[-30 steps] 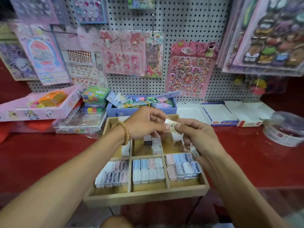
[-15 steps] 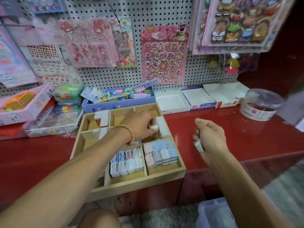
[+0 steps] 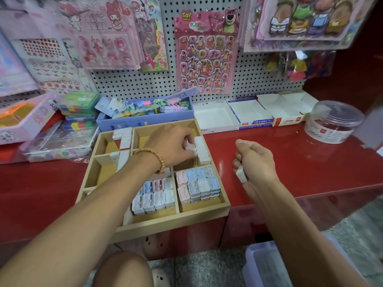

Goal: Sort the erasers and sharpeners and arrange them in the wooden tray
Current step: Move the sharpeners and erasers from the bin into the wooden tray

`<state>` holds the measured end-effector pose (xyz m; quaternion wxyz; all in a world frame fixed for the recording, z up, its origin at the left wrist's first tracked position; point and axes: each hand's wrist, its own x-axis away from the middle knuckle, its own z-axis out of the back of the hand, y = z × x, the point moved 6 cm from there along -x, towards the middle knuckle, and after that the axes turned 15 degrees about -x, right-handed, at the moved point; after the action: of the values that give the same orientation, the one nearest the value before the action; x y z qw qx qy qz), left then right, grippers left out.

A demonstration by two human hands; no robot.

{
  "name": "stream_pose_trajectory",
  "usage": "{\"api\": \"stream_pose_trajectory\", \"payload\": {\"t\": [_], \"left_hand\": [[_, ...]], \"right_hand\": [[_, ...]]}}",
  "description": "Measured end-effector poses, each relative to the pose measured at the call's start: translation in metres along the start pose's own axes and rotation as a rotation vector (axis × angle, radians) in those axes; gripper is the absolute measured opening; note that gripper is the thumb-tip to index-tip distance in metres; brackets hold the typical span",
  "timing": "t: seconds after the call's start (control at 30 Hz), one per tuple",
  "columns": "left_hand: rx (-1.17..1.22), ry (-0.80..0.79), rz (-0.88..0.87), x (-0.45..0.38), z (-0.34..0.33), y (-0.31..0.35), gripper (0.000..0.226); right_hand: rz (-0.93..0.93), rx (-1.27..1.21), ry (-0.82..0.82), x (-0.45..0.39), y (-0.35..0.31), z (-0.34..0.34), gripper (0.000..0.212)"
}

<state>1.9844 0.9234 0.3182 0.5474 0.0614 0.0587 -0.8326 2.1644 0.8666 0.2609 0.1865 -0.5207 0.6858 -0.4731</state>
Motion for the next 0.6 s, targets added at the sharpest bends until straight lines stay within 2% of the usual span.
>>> {"api": "stream_pose_trajectory", "payload": {"t": [0.07, 0.17, 0.23, 0.37, 0.43, 0.5, 0.6], "left_hand": [[0.305, 0.060, 0.065, 0.014, 0.011, 0.008, 0.013], [0.729, -0.096, 0.041, 0.037, 0.006, 0.039, 0.019], [0.887, -0.152, 0.047, 0.049, 0.003, 0.052, 0.018], [0.990, -0.138, 0.119, 0.061, 0.006, 0.052, 0.008], [0.977, -0.121, 0.142, 0.066, 0.013, 0.051, 0.011], [0.972, -0.089, 0.176, 0.070, 0.021, 0.044, 0.013], [0.941, -0.030, 0.237, 0.076, 0.029, 0.026, 0.016]], "right_hand": [[0.014, 0.004, -0.017, 0.004, -0.003, -0.008, 0.010], [0.041, 0.016, -0.054, 0.013, -0.007, -0.021, 0.013], [0.033, 0.028, -0.080, 0.020, -0.010, -0.029, 0.017], [-0.023, -0.085, -0.115, 0.032, -0.012, -0.039, 0.023], [-0.072, -0.168, -0.126, 0.037, -0.011, -0.043, 0.023], [-0.123, -0.239, -0.124, 0.042, -0.012, -0.043, 0.033], [-0.104, -0.019, -0.224, 0.050, -0.023, -0.037, 0.036]]}}
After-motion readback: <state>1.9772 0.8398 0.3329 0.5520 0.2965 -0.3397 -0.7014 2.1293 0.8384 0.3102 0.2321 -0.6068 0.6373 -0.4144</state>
